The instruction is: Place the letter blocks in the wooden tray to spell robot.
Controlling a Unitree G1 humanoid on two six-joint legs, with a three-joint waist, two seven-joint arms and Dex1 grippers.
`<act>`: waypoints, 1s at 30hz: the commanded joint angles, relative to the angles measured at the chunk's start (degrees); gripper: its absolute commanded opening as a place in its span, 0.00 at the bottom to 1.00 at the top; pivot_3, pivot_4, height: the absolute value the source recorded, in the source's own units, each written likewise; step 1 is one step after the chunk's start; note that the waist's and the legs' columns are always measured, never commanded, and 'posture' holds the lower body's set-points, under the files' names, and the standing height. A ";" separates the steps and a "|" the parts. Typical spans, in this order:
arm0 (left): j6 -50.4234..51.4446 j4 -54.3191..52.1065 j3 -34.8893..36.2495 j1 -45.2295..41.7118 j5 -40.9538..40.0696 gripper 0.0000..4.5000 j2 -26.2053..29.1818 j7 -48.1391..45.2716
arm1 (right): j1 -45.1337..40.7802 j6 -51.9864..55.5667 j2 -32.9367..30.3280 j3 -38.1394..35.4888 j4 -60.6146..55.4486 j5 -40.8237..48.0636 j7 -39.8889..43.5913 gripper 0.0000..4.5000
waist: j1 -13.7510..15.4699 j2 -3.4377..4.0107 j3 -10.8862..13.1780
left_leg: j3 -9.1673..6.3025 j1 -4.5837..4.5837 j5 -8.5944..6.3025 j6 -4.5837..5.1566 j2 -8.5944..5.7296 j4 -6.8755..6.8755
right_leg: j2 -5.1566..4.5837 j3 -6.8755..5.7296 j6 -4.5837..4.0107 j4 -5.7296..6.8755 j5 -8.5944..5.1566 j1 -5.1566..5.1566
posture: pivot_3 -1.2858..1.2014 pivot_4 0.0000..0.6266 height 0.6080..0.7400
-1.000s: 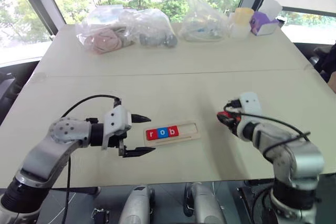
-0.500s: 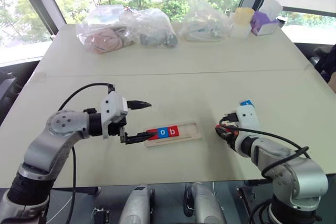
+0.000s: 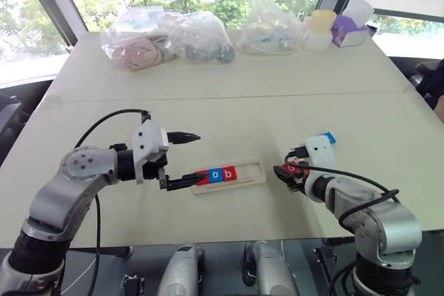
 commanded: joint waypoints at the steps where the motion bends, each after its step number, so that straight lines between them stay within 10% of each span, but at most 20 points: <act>1: -0.52 -1.32 1.06 0.00 -0.47 1.00 0.19 0.22 | -0.98 0.17 -2.74 0.04 -1.85 1.20 1.58 0.99 | -0.01 0.00 0.00 | 0.00 0.00 0.00 0.00 0.00 0.00 | 0.00 0.00 0.00 0.00 0.00 0.00 | 0.52 0.24 1.00; 9: -1.62 -0.12 1.29 -1.20 -0.87 1.00 -0.77 -0.12 | -1.82 -1.72 -19.42 1.58 -2.53 11.20 17.42 0.99 | 0.01 -0.02 0.01 | 0.01 -0.02 0.00 0.00 0.00 0.00 | -0.01 0.00 -0.01 -0.05 -0.01 0.01 | 0.52 0.24 1.00; 19: -1.57 0.53 1.45 -2.09 -1.13 1.00 -2.40 0.34 | 2.04 -30.48 -42.13 5.17 6.41 10.64 40.02 0.99 | 0.06 -0.09 0.07 | 0.04 -0.04 -0.01 0.00 -0.03 -0.01 | -0.03 -0.01 0.03 -0.13 -0.03 0.02 | 0.52 0.24 1.00; 30: -1.82 0.04 0.44 -1.65 -0.81 1.00 -2.99 0.44 | -0.78 -58.82 -44.06 7.69 29.95 2.71 51.73 0.99 | 0.03 -0.12 0.08 | 0.07 -0.03 -0.01 0.01 -0.03 0.04 | -0.03 0.00 0.03 -0.14 -0.02 0.04 | 0.52 0.24 1.00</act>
